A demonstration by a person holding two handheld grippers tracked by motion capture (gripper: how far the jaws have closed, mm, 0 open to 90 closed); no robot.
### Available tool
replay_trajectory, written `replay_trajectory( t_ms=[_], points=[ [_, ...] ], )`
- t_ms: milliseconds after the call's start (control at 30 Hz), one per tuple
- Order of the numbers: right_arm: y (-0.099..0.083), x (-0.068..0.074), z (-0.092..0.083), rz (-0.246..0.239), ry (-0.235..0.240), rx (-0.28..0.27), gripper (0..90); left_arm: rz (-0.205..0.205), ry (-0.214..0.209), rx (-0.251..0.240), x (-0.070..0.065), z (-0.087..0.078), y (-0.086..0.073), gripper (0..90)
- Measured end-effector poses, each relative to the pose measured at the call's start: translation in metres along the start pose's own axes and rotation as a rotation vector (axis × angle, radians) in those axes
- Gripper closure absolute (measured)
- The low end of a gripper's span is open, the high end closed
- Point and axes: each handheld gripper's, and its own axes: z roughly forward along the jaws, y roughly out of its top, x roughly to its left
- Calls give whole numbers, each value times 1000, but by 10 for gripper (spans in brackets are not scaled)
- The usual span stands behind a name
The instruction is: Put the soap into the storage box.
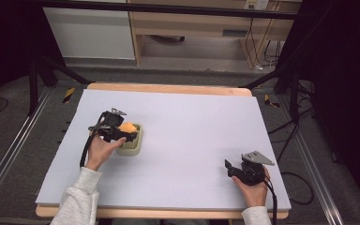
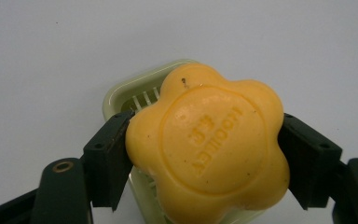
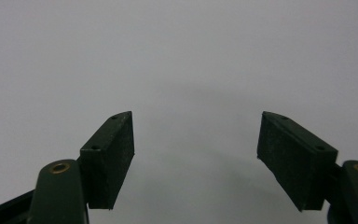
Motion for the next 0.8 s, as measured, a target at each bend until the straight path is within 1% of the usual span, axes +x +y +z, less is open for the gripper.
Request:
replay_trajectory(
  t_ms=[167,233,367,467,667,767,800],
  points=[
    [0,0,0,-4,-3,0,275,-5,9,7,3,2,-1,264],
    [0,0,0,-5,-4,0,275,-10,12,1,4,3,-2,264],
    [0,1,0,5,4,5,275,-18,12,9,5,5,-3,264],
    [0,1,1,-3,-3,7,275,-15,11,15,5,8,-4,264],
    [0,1,0,0,1,6,276,-10,12,28,3,12,-6,264],
    [0,1,0,2,2,7,277,-3,14,43,3,14,-7,264],
    [0,1,0,1,1,7,276,-7,11,42,3,15,-7,264]
  ],
)
